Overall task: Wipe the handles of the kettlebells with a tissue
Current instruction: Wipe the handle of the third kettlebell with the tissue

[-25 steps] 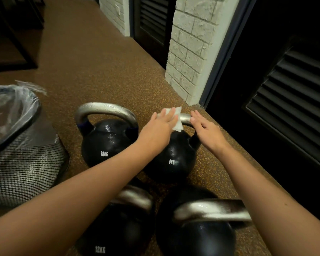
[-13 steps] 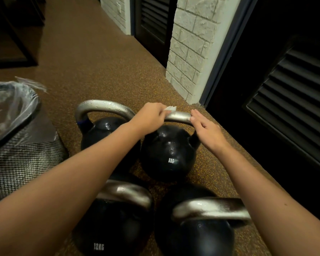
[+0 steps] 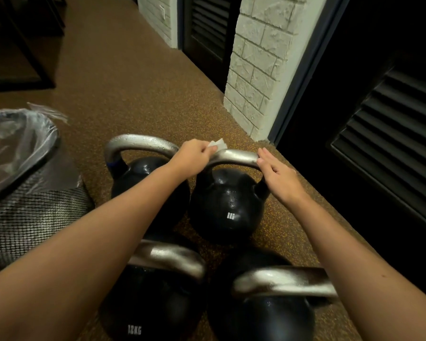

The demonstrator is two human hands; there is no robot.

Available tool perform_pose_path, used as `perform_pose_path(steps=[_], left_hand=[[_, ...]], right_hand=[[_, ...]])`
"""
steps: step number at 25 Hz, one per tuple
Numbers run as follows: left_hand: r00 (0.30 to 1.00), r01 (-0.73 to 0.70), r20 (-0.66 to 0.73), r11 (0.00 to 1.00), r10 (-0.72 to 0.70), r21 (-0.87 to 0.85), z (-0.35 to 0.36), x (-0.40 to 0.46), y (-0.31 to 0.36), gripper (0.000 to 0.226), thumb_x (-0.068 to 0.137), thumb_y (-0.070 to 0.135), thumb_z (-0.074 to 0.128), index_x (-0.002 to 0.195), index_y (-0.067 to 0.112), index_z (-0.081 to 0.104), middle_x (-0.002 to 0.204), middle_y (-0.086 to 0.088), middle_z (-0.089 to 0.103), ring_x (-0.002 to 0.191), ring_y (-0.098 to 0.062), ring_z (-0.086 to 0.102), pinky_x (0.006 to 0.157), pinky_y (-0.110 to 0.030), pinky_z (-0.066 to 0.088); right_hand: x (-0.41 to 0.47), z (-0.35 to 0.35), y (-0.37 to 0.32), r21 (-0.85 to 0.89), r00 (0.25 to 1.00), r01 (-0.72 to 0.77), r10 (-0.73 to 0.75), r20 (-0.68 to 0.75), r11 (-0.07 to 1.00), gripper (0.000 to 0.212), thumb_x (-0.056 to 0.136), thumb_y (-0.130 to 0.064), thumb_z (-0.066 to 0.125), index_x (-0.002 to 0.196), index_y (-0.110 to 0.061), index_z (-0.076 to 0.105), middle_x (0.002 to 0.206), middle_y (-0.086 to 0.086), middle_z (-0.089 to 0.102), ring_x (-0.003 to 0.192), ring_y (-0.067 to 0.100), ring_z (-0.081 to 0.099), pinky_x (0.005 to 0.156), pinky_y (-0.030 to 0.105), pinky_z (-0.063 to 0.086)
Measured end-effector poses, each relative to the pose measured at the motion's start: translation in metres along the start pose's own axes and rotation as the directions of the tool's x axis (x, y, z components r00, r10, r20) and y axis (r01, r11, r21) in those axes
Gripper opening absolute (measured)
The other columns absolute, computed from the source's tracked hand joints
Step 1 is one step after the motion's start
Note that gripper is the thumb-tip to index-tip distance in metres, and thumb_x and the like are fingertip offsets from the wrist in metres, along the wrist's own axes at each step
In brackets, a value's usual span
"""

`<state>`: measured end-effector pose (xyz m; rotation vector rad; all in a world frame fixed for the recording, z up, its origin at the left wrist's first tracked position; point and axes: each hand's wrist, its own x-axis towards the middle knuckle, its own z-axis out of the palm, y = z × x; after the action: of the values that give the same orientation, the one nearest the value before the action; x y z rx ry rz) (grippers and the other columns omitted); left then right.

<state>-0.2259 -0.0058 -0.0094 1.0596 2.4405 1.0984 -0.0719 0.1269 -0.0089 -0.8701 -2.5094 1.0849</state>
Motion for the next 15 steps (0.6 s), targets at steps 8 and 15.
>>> perform_pose_path(steps=[8, 15], left_hand=[[0.998, -0.024, 0.059, 0.999, 0.022, 0.035, -0.005, 0.005, 0.008, 0.030, 0.098, 0.025, 0.042, 0.075, 0.013, 0.056, 0.071, -0.002, 0.051, 0.078, -0.020, 0.048, 0.066, -0.027, 0.029], [0.995, -0.058, 0.089, 0.986, 0.044, 0.159, 0.004, 0.008, 0.021, 0.029, 0.098, 0.029, 0.042, 0.093, 0.009, 0.063, 0.091, -0.009, 0.058, 0.092, -0.025, 0.054, 0.073, -0.029, 0.035]], right_hand=[[0.000, 0.000, 0.000, -0.029, 1.000, 0.011, -0.011, 0.005, 1.000, 0.043, 0.099, -0.037, 0.034, 0.141, -0.029, 0.036, 0.152, -0.012, 0.028, 0.141, 0.008, 0.021, 0.118, 0.033, 0.009], [0.002, 0.000, 0.002, -0.034, 1.000, 0.005, -0.005, 0.000, 0.999, 0.043, 0.099, -0.038, 0.035, 0.141, -0.031, 0.036, 0.151, -0.013, 0.028, 0.141, 0.007, 0.022, 0.118, 0.033, 0.010]])
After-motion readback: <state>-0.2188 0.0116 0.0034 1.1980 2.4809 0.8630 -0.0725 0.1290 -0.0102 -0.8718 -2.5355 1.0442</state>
